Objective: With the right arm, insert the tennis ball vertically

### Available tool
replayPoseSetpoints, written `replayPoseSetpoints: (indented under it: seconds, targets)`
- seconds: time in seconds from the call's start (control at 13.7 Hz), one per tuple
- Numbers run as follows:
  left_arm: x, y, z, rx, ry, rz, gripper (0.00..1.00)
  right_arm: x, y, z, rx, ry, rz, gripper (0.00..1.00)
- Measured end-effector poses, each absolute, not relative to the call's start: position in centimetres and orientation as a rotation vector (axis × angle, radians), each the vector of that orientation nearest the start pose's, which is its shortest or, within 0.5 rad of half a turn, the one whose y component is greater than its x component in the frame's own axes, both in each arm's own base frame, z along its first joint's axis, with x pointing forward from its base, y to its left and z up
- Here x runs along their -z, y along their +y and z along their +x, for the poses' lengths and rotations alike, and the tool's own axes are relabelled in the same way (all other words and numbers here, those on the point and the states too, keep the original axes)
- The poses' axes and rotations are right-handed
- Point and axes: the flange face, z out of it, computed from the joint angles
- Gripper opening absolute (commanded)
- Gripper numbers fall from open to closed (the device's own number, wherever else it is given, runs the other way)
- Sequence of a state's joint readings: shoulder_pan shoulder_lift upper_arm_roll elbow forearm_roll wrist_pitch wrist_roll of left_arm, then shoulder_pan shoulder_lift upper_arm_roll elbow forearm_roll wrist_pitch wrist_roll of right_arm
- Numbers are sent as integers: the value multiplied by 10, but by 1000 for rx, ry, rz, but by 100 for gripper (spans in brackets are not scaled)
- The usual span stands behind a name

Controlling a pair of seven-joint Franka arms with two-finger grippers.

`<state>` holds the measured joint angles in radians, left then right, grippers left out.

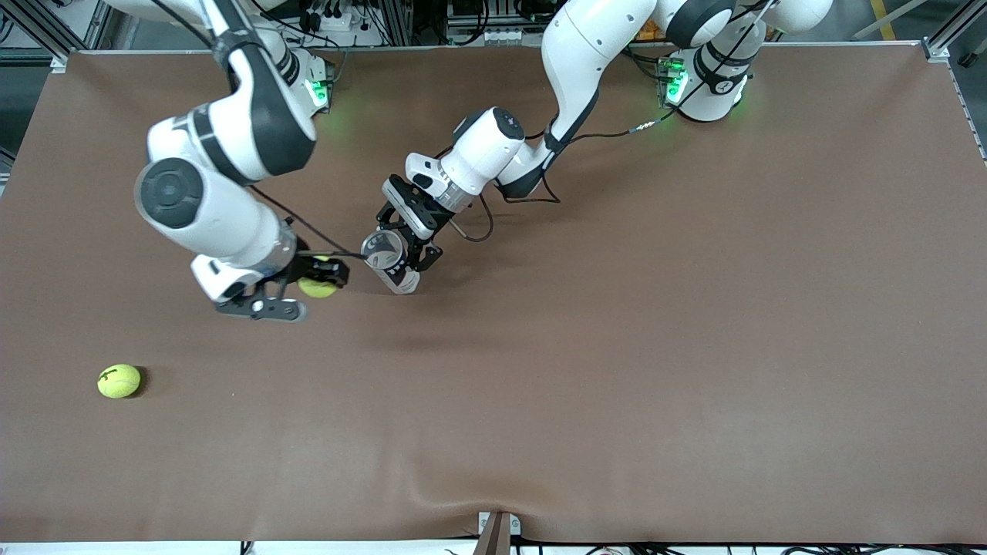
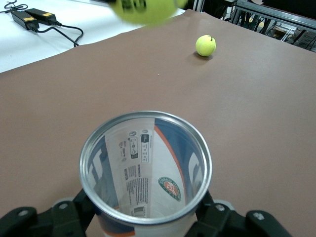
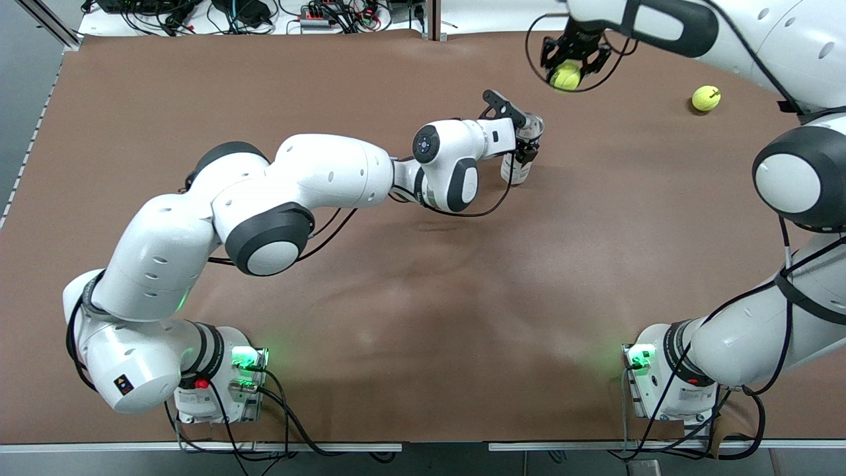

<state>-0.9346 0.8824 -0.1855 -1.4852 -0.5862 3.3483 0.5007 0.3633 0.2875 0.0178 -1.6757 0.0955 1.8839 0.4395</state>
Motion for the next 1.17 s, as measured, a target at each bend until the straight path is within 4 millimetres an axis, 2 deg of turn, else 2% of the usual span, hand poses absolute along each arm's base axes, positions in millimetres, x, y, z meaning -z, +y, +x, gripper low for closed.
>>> replayPoseSetpoints:
  seconds: [0.29,1.17]
  targets:
    - [-252,-628,411,-1033,-991,2202,81,-411,275,562,-247,52,-3102,0]
    - [-248,-629,409,-1038,-992,2202,81,-400,293,542,-362,17,-3088,0]
